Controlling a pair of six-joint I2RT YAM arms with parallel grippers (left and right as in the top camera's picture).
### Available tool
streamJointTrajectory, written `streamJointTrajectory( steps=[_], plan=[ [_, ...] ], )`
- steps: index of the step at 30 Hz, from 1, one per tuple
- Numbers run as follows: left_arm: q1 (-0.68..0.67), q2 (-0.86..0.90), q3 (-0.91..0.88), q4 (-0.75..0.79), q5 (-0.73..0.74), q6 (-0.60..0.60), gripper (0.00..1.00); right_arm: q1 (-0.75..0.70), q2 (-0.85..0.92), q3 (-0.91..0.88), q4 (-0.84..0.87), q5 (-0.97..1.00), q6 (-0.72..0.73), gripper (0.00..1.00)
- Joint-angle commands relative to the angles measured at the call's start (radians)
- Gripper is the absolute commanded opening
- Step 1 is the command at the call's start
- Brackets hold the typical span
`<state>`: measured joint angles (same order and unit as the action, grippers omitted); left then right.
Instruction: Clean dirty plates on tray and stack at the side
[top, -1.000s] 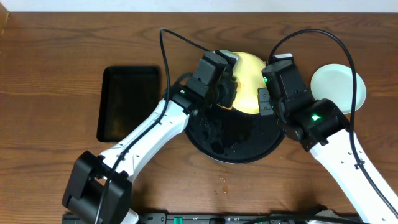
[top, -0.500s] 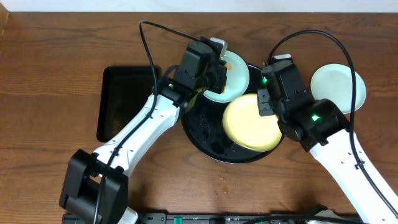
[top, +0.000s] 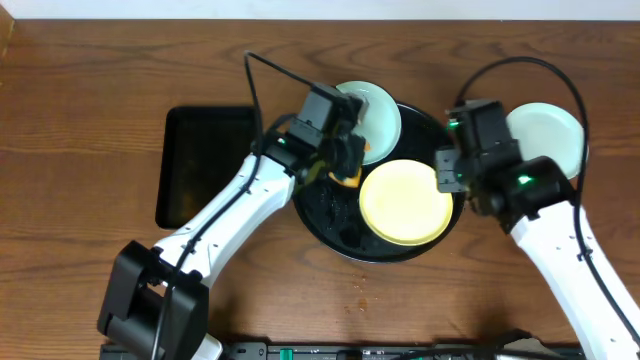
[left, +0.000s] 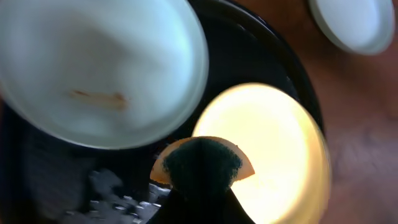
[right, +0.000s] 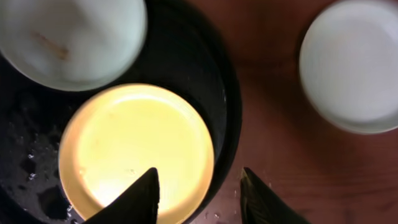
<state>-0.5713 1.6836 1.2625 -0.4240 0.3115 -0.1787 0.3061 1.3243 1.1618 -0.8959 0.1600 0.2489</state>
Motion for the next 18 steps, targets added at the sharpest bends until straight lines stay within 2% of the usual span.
streamJointTrajectory(
  steps=[1,6,13,18],
  plan=[
    [-0.066,0.003,-0.004,-0.033,0.043,0.010,0.08,-0.131,0.036,-0.092,0.039,-0.283,-0.139,0.41],
    [-0.161,0.011,-0.004,-0.067,0.043,0.011,0.08,-0.224,0.124,-0.194,0.133,-0.339,-0.169,0.37],
    [-0.250,0.061,-0.004,-0.055,0.043,0.014,0.08,-0.233,0.271,-0.285,0.356,-0.401,-0.187,0.27],
    [-0.266,0.126,-0.004,0.002,0.044,0.021,0.08,-0.233,0.334,-0.285,0.396,-0.401,-0.187,0.12]
  ],
)
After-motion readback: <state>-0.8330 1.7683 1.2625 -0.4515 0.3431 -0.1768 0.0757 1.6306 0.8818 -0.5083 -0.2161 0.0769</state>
